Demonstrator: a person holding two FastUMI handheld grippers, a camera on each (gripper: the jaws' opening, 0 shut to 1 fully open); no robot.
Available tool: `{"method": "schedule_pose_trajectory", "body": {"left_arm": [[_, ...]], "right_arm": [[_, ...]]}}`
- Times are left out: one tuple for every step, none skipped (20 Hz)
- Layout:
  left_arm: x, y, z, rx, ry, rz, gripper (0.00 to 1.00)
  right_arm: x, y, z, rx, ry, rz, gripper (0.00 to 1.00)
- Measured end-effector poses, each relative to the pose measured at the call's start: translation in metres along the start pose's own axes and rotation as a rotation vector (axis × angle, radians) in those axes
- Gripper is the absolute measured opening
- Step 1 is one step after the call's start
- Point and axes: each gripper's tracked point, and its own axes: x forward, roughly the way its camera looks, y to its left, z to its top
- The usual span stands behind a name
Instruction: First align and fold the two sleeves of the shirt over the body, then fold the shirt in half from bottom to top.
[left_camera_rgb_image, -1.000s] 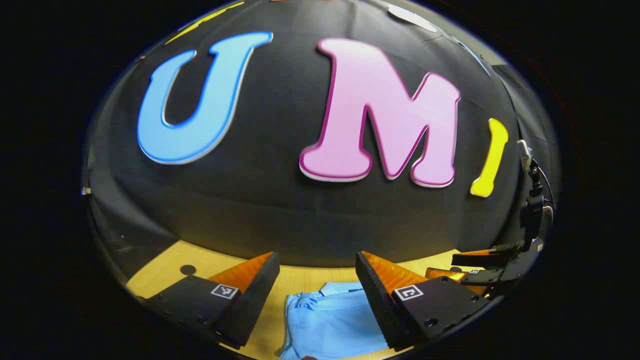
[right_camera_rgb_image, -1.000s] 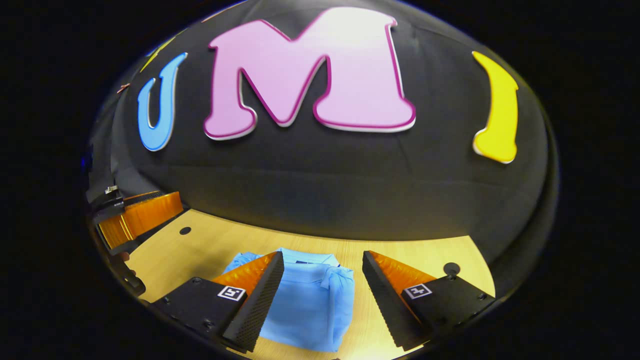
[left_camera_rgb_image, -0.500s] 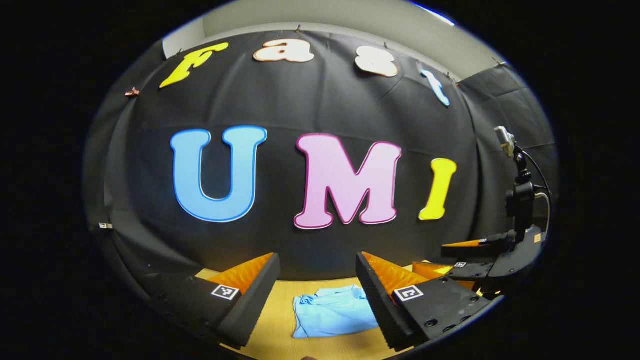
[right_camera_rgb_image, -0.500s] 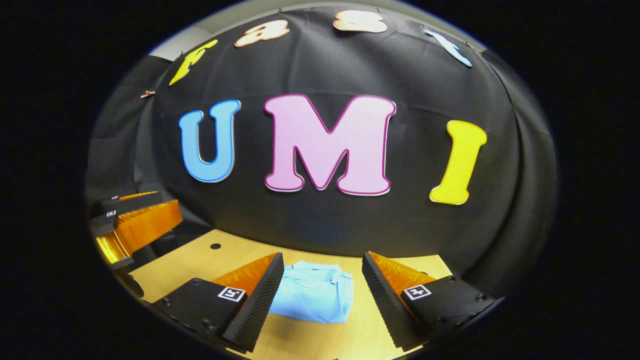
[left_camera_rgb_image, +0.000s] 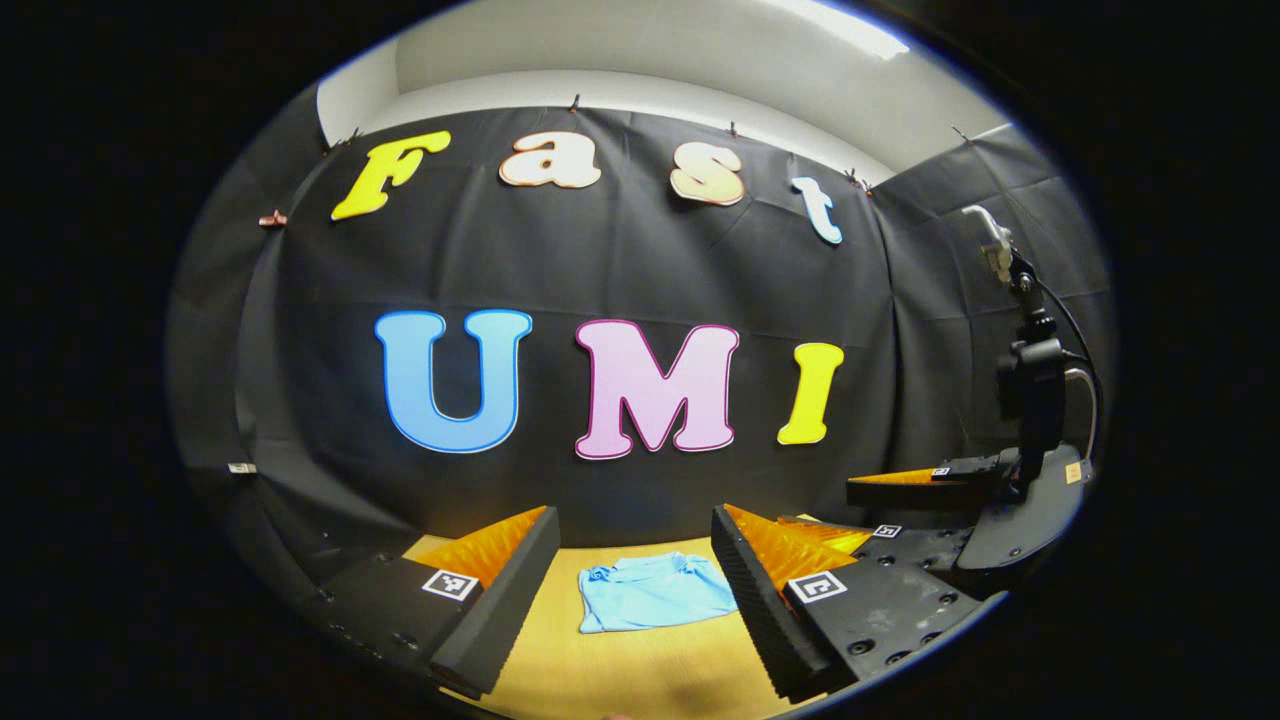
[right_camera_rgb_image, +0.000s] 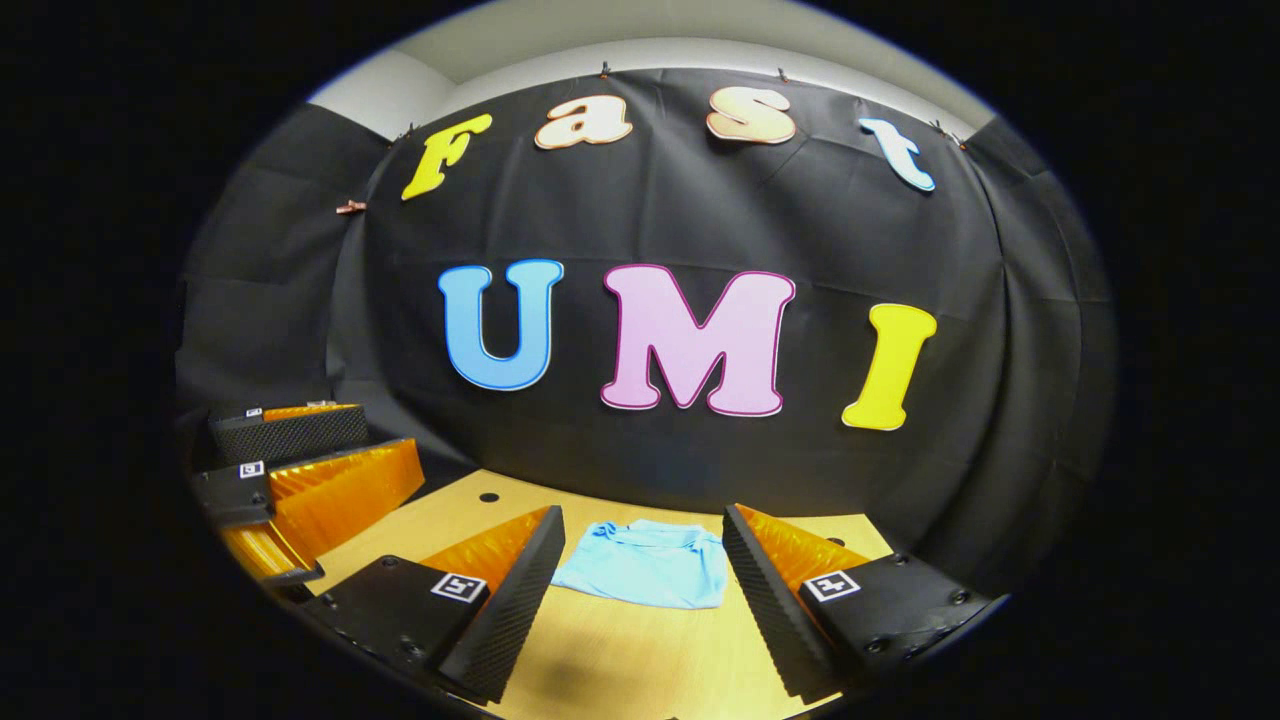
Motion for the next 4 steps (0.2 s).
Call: {"method": "schedule_pose_trajectory", "body": {"left_arm": [[-0.008, -0.006, 0.001, 0.009, -0.004, -0.006, 0.92], [-0.02, -0.008, 0.004, 0.015, -0.009, -0.01, 0.96], [-0.03, -0.011, 0.006, 0.018, -0.009, -0.012, 0.92], [-0.038, -0.012, 0.008, 0.02, -0.011, -0.015, 0.96]], "right_arm": [[-0.011, 0.004, 0.0, -0.003, -0.006, 0.001, 0.99], [-0.022, 0.006, 0.0, -0.01, -0.008, -0.001, 0.99], [-0.032, 0.009, -0.001, -0.01, -0.008, -0.001, 0.98], [-0.038, 0.012, 0.001, -0.002, -0.01, -0.001, 0.99]]}}
